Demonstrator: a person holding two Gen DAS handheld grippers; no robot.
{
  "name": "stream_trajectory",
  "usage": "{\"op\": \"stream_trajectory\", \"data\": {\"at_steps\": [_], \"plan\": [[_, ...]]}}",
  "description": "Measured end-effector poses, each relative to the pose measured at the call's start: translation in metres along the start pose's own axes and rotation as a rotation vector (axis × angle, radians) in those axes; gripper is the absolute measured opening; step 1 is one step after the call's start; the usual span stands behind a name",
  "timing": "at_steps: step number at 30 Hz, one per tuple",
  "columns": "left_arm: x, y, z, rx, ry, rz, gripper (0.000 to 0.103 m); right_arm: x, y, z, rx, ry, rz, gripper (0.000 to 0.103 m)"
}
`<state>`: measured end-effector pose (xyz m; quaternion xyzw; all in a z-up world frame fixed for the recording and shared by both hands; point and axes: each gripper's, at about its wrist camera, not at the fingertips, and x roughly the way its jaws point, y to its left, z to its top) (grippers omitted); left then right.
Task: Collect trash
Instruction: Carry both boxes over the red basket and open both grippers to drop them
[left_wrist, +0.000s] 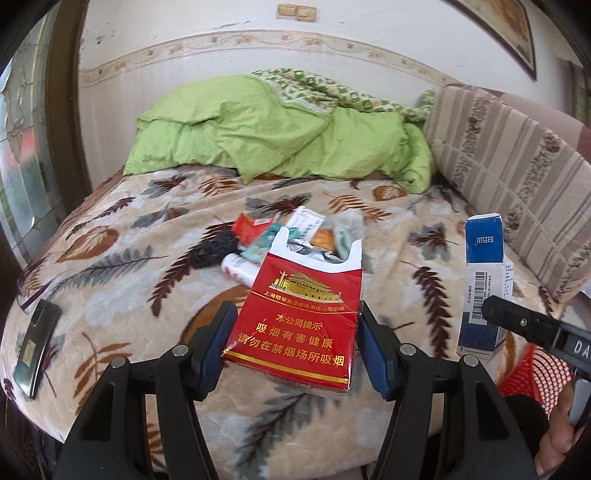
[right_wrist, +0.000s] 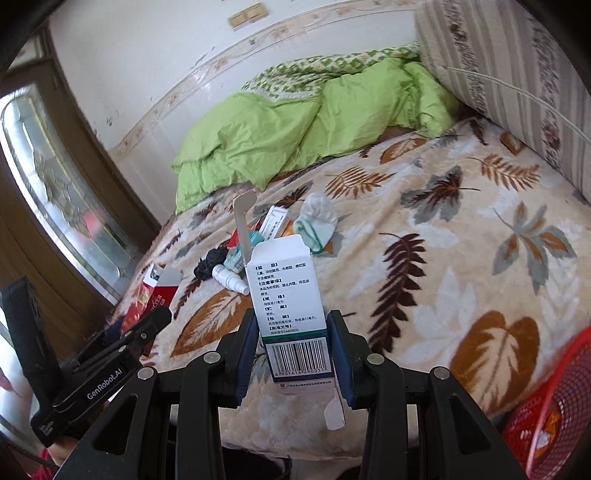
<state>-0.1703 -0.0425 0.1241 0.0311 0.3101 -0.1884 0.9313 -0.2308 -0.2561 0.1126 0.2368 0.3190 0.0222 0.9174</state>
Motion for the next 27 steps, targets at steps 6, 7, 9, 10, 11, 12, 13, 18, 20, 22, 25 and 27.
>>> {"op": "stream_trajectory", "data": {"at_steps": [6, 7, 9, 10, 11, 12, 13, 18, 20, 22, 25, 27], "plan": [[-0.02, -0.057, 0.005, 0.091, -0.018, -0.139, 0.062, -0.062, -0.053, -0.003, 0.102, -0.069, -0.051, 0.04], [-0.023, -0.07, 0.005, 0.108, -0.016, -0.176, 0.062, -0.071, -0.062, -0.006, 0.116, -0.077, -0.066, 0.04], [-0.028, -0.095, 0.005, 0.142, -0.009, -0.234, 0.062, -0.091, -0.085, -0.011, 0.159, -0.099, -0.11, 0.04], [-0.029, -0.108, 0.005, 0.163, -0.006, -0.263, 0.062, -0.103, -0.1, -0.015, 0.188, -0.109, -0.137, 0.04], [-0.031, -0.126, 0.004, 0.191, -0.001, -0.3, 0.062, -0.112, -0.111, -0.018, 0.211, -0.116, -0.156, 0.04], [-0.033, -0.139, 0.003, 0.208, 0.003, -0.326, 0.062, -0.122, -0.122, -0.022, 0.238, -0.126, -0.182, 0.04], [-0.034, -0.157, 0.003, 0.232, 0.012, -0.368, 0.062, -0.134, -0.136, -0.025, 0.267, -0.14, -0.216, 0.04], [-0.035, -0.235, -0.008, 0.321, 0.071, -0.521, 0.062, -0.18, -0.179, -0.038, 0.361, -0.195, -0.323, 0.04], [-0.035, -0.266, -0.015, 0.355, 0.094, -0.569, 0.062, -0.193, -0.19, -0.041, 0.384, -0.211, -0.364, 0.041], [-0.032, -0.29, -0.02, 0.383, 0.122, -0.615, 0.063, -0.2, -0.2, -0.043, 0.412, -0.209, -0.392, 0.042], [-0.027, -0.312, -0.027, 0.417, 0.151, -0.643, 0.071, -0.207, -0.208, -0.046, 0.44, -0.213, -0.413, 0.062], [-0.024, -0.315, -0.028, 0.42, 0.155, -0.642, 0.072, -0.209, -0.207, -0.046, 0.441, -0.224, -0.422, 0.064]]}}
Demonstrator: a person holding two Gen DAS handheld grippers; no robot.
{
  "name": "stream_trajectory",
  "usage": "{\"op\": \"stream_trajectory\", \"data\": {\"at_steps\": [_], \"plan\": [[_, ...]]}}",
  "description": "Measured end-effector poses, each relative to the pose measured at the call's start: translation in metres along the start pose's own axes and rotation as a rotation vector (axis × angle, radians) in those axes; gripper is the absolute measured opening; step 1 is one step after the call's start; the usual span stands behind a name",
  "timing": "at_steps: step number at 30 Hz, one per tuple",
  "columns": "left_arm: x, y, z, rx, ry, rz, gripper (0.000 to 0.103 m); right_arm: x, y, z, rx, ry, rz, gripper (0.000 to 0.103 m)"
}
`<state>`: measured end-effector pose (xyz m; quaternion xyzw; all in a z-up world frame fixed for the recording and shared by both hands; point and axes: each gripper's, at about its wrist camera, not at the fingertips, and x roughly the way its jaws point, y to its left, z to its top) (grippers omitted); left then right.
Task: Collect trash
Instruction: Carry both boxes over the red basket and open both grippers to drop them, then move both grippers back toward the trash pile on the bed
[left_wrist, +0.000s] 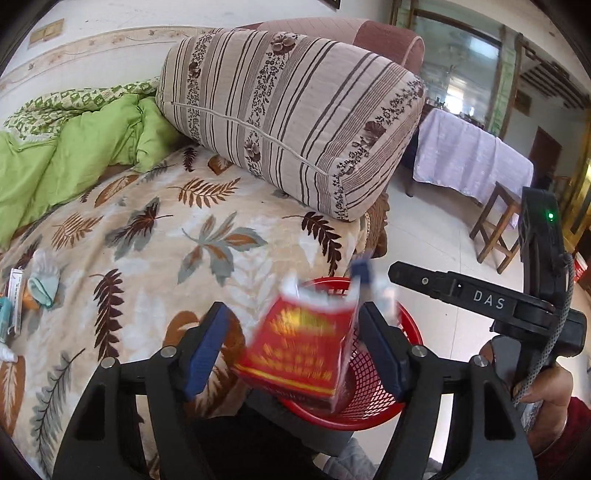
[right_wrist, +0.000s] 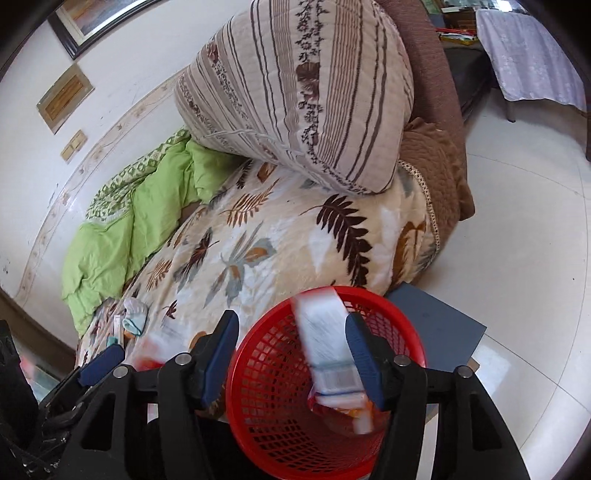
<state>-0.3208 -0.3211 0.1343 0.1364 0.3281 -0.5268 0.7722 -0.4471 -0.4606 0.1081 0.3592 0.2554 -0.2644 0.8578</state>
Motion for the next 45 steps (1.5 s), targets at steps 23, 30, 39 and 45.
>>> {"op": "stream_trajectory", "data": {"at_steps": [23, 30, 39, 45], "plan": [[-0.076, 0.22, -0.069, -0.381, -0.021, 0.332, 0.074, 0.082, 0.156, -0.038, -0.299, 0.202, 0.189, 0.064], [-0.1, 0.298, -0.095, -0.566, -0.049, 0.442, 0.074, 0.125, 0.231, -0.055, -0.404, 0.275, 0.238, 0.066], [-0.117, 0.378, -0.128, -0.731, -0.055, 0.557, 0.074, 0.22, 0.329, -0.062, -0.428, 0.331, 0.258, 0.077], [-0.12, 0.4, -0.136, -0.78, -0.059, 0.559, 0.074, 0.313, 0.368, -0.053, -0.295, 0.356, 0.208, 0.078]]}}
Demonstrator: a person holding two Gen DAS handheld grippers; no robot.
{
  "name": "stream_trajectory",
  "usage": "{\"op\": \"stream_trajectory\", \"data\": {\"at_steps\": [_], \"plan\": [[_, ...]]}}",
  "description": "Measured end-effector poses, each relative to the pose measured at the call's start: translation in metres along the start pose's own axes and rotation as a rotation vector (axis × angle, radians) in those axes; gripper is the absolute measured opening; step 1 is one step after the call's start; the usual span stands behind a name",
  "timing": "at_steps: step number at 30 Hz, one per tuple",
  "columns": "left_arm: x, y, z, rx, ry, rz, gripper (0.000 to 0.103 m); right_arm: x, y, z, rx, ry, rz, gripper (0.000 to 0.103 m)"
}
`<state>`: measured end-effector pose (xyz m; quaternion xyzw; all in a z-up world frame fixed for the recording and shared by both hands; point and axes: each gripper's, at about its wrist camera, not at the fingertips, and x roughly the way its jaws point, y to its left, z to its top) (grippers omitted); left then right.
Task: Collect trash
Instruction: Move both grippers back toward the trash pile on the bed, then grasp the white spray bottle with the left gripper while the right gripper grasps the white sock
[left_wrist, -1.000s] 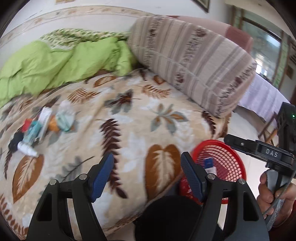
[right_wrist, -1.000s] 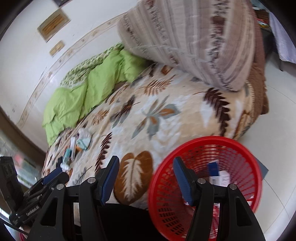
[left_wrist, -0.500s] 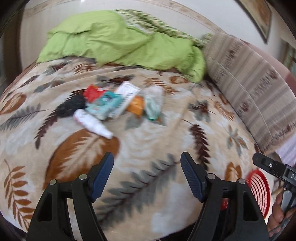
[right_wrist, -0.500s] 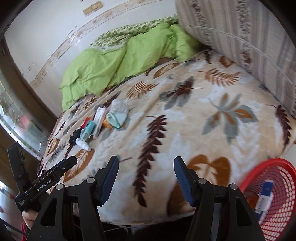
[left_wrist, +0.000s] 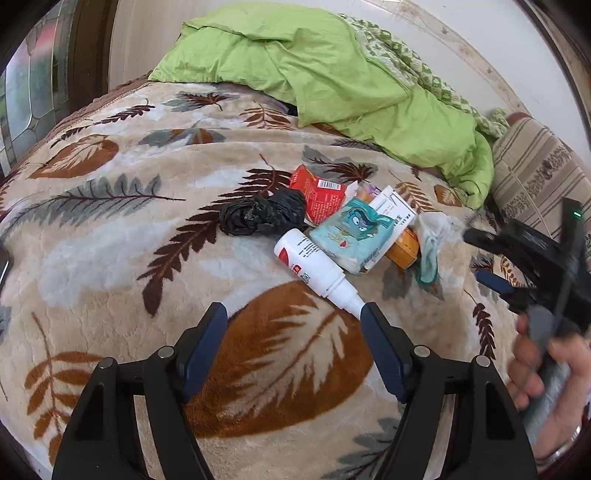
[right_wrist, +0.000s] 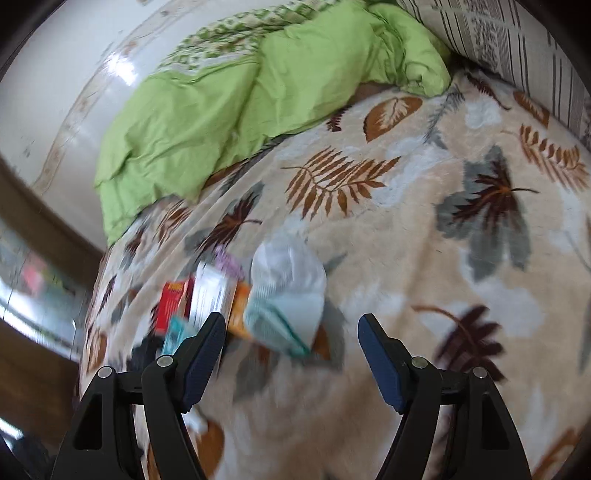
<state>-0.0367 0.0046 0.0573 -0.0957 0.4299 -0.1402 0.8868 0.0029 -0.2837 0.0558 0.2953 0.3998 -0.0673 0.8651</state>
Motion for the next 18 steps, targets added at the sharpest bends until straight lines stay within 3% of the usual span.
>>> {"op": "stream_trajectory", "data": {"at_steps": [4, 6, 8, 9, 11, 18], "plan": [[0.007, 0.004, 0.003, -0.008, 0.019, -0.009, 0.074, 0.042, -0.006, 0.012, 0.032, 0.001, -0.031, 0.078], [0.01, 0.003, 0.004, -0.001, 0.02, 0.003, 0.074, 0.053, -0.008, 0.013, 0.022, 0.018, -0.016, 0.07], [0.016, 0.002, 0.006, 0.003, 0.026, 0.01, 0.074, 0.057, -0.004, 0.014, 0.012, 0.047, 0.047, 0.043], [0.019, 0.003, 0.008, -0.002, 0.027, 0.014, 0.074, 0.056, -0.001, 0.014, -0.007, 0.046, 0.043, 0.04], [0.026, 0.002, 0.013, -0.024, 0.029, 0.012, 0.074, 0.047, 0.005, 0.014, -0.049, 0.021, 0.015, 0.021], [0.059, -0.011, 0.027, -0.054, 0.06, 0.032, 0.072, 0.016, 0.001, 0.015, -0.06, -0.056, 0.016, 0.018]]}}
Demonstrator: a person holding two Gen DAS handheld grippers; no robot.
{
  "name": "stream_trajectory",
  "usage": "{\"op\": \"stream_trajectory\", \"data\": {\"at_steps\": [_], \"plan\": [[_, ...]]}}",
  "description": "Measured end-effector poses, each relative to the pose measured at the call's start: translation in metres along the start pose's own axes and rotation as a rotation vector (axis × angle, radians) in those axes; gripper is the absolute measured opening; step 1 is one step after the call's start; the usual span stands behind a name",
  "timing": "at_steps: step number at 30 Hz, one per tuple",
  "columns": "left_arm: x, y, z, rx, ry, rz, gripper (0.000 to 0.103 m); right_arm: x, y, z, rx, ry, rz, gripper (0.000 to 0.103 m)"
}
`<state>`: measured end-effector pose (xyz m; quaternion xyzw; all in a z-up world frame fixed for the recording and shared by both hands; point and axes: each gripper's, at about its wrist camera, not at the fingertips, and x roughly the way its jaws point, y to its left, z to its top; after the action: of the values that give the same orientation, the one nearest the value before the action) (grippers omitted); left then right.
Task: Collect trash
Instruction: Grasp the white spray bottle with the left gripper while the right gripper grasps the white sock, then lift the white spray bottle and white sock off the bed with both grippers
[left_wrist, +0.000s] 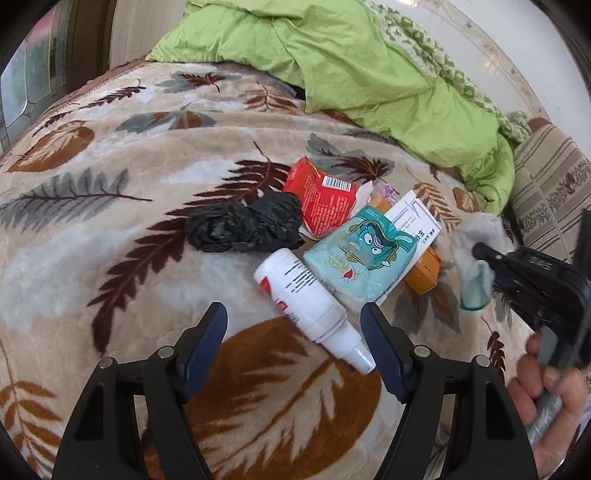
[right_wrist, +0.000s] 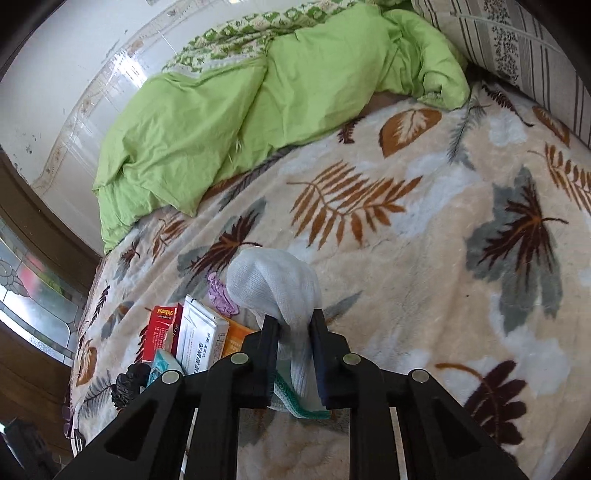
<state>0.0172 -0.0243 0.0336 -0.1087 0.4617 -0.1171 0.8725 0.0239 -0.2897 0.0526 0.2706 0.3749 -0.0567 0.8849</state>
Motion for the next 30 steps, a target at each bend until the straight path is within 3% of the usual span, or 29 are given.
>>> {"op": "stream_trajectory", "data": {"at_steps": [2, 7, 10, 17, 24, 30], "plan": [[0.009, -0.004, 0.003, 0.001, 0.01, 0.016, 0.058, -0.007, -0.001, 0.0, 0.003, -0.012, 0.006, 0.018], [0.025, -0.01, 0.012, 0.06, 0.011, 0.081, 0.046, -0.014, 0.004, -0.005, -0.018, -0.01, 0.031, 0.018], [0.022, -0.005, 0.011, 0.063, 0.026, 0.053, 0.036, -0.015, 0.013, -0.01, -0.059, -0.003, 0.036, 0.018], [-0.008, -0.007, -0.002, 0.18, -0.04, 0.041, 0.035, -0.022, 0.034, -0.02, -0.147, 0.001, 0.066, 0.018], [-0.041, -0.031, -0.006, 0.303, -0.226, 0.059, 0.035, -0.028, 0.053, -0.034, -0.222, 0.001, 0.097, 0.018], [-0.044, -0.031, -0.005, 0.316, -0.24, 0.077, 0.035, -0.034, 0.065, -0.045, -0.285, -0.013, 0.101, 0.018]]}}
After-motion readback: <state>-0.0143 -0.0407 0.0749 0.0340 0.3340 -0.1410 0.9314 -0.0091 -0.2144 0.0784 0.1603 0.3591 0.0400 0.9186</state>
